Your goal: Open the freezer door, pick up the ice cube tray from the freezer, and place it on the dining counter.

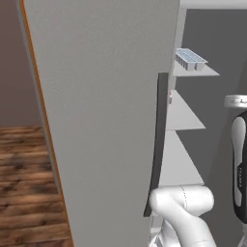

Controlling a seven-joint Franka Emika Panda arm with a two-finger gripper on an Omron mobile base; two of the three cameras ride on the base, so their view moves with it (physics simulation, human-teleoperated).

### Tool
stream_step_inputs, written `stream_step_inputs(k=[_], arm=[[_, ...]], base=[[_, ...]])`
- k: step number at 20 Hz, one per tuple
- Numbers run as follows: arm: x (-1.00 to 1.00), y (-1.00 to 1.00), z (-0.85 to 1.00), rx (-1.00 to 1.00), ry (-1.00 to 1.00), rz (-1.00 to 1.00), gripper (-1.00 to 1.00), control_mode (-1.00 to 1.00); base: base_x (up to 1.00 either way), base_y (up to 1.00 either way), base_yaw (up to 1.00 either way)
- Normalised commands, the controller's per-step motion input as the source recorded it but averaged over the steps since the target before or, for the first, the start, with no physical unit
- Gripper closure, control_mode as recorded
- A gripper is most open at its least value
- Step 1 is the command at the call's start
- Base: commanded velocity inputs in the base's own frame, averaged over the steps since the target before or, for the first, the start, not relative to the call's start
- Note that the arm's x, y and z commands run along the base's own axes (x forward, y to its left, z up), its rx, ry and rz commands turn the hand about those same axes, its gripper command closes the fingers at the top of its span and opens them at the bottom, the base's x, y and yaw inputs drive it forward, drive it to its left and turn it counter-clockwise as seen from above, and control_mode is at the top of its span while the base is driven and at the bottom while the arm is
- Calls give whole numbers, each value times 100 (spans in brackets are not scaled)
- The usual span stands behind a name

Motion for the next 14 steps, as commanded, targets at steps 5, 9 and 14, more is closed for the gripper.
stream_step_inputs(k=[5,9,14], arm=[[0,0,0,0,0,0,-100,100],[0,0,0,0,0,0,-100,100],[3,-1,2,2,0,0,-100,-100]], base=[[52,-12,2],[46,-22,3],[28,-16,4]])
